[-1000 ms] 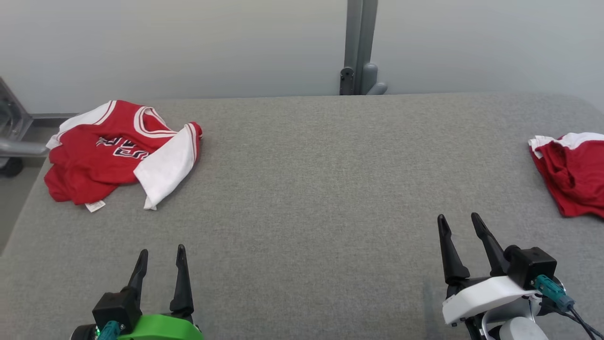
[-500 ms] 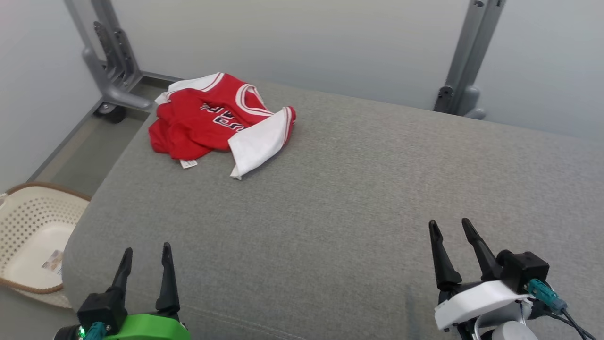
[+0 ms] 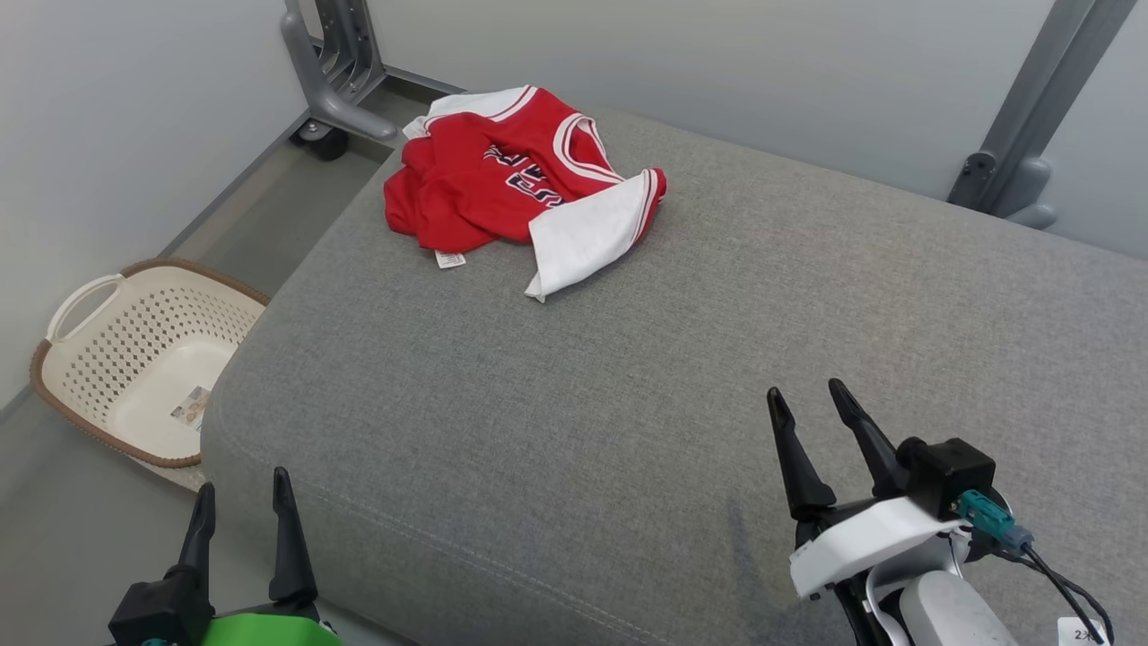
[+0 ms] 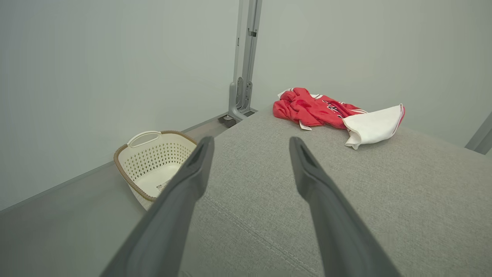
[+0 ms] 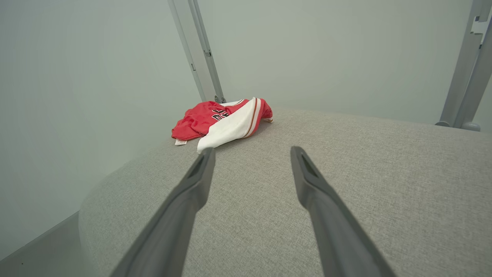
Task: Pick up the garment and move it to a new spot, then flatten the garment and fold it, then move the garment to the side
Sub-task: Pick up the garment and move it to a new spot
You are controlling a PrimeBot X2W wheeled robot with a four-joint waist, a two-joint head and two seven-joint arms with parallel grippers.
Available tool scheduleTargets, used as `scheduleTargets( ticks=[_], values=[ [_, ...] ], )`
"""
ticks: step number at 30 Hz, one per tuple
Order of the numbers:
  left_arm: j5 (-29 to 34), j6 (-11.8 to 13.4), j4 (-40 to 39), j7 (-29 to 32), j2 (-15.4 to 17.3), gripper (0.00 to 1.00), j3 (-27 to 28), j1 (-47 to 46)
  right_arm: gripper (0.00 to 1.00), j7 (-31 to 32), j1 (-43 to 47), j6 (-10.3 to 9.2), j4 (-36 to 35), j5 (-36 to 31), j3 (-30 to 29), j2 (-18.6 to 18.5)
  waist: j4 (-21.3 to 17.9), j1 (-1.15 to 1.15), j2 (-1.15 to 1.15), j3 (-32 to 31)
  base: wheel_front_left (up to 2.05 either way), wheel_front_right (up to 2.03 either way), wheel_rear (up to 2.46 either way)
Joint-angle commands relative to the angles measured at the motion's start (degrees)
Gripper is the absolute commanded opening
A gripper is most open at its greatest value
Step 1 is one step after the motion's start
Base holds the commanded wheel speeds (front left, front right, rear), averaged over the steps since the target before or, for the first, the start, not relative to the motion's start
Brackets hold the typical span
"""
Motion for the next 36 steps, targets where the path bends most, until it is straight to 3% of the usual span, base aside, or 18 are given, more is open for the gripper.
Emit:
scheduleTargets(
  ticks=[1,12,24,29,36],
  values=[
    [-0.1,-0.1,-0.1,0.0,-0.2,1.00,0.0,0.6,1.00,-0.2,-0.2,-0.04,0.1,-0.5,-0.5,-0.3,0.1,0.00,0.57,0.1,0.00,0.00,0.00],
    [2.1,-3.3,1.3,1.5,2.4,1.00,-3.3,-8.9,1.00,-0.1,3.2,-0.04,-2.9,-2.2,-5.3,-0.3,-0.8,0.00,0.57,1.1,0.00,0.00,0.00],
    [-3.2,-8.0,2.3,12.1,10.5,1.00,-5.7,-36.3,1.00,4.5,-1.1,-0.04,-12.6,-9.4,-8.8,-0.3,-12.5,0.00,0.57,14.5,0.00,0.00,0.00],
    [-4.9,-8.4,8.6,17.1,15.0,1.00,-10.0,-47.3,1.00,6.0,-4.0,-0.04,-16.5,-11.3,-9.3,-0.2,-17.1,0.00,0.57,21.2,0.00,0.00,0.00],
    [-13.0,-8.5,19.2,21.6,19.7,1.00,-15.4,-57.9,1.00,5.8,-7.1,-0.04,-19.2,-12.0,-9.8,-0.2,-21.9,0.00,0.57,29.0,0.00,0.00,0.00]
  ],
)
